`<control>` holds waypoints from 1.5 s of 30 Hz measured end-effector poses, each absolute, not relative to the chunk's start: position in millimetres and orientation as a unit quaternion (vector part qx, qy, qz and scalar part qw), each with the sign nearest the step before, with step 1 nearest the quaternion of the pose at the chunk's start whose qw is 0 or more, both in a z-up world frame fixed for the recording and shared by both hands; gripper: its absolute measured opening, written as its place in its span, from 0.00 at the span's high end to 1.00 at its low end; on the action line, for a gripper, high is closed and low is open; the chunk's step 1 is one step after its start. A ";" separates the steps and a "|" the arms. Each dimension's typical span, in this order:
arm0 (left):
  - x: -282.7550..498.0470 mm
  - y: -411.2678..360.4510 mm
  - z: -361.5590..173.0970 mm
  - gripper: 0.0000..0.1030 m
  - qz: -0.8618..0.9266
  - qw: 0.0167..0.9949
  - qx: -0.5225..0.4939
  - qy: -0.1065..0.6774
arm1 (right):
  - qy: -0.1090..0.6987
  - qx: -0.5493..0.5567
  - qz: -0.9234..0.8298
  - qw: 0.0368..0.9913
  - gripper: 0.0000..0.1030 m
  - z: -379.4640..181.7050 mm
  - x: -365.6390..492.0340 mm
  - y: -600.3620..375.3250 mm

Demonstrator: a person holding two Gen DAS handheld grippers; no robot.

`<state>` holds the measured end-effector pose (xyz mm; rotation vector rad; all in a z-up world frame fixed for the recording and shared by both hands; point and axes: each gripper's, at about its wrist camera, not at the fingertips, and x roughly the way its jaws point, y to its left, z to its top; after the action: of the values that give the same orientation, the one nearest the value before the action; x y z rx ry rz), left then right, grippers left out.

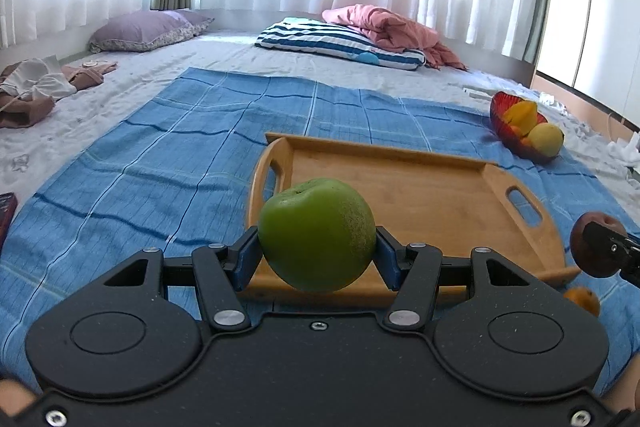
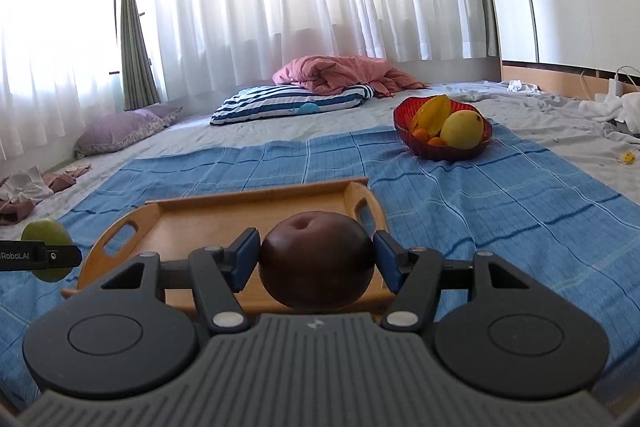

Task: Organize fruits
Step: 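Carry the green fruit with the left gripper while the right carries the apple onto the tray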

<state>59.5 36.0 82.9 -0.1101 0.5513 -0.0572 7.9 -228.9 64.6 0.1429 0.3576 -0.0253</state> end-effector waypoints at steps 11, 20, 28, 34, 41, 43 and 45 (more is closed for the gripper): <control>114.3 34.3 72.0 0.45 -0.032 0.950 -0.055 0.306 | 0.227 0.097 0.003 0.969 0.38 57.3 69.9 -247.4; 135.0 23.8 50.2 0.45 -0.026 0.943 -0.039 0.330 | 0.265 0.095 0.005 0.960 0.37 37.7 93.7 -245.7; 141.4 20.2 37.7 0.45 -0.024 0.939 -0.027 0.342 | 0.281 0.068 0.006 0.957 0.37 26.5 101.3 -233.0; 142.8 20.7 30.6 0.45 -0.021 0.937 -0.025 0.348 | 0.277 0.043 0.002 0.960 0.37 24.2 101.4 -225.9; 141.5 18.9 28.1 0.45 -0.024 0.938 -0.018 0.346 | 0.272 0.031 0.002 0.962 0.37 22.3 97.7 -223.1; 141.0 19.4 27.8 0.45 -0.025 0.938 -0.018 0.346 | 0.271 0.032 0.004 0.962 0.37 21.7 96.1 -223.9; 140.4 19.4 27.6 0.45 -0.026 0.938 -0.017 0.345 | 0.270 0.033 0.005 0.962 0.37 21.1 95.0 -224.7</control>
<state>140.4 19.4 27.6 -0.0341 0.7054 -0.0530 95.0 -224.7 21.1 0.0672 0.5466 0.0103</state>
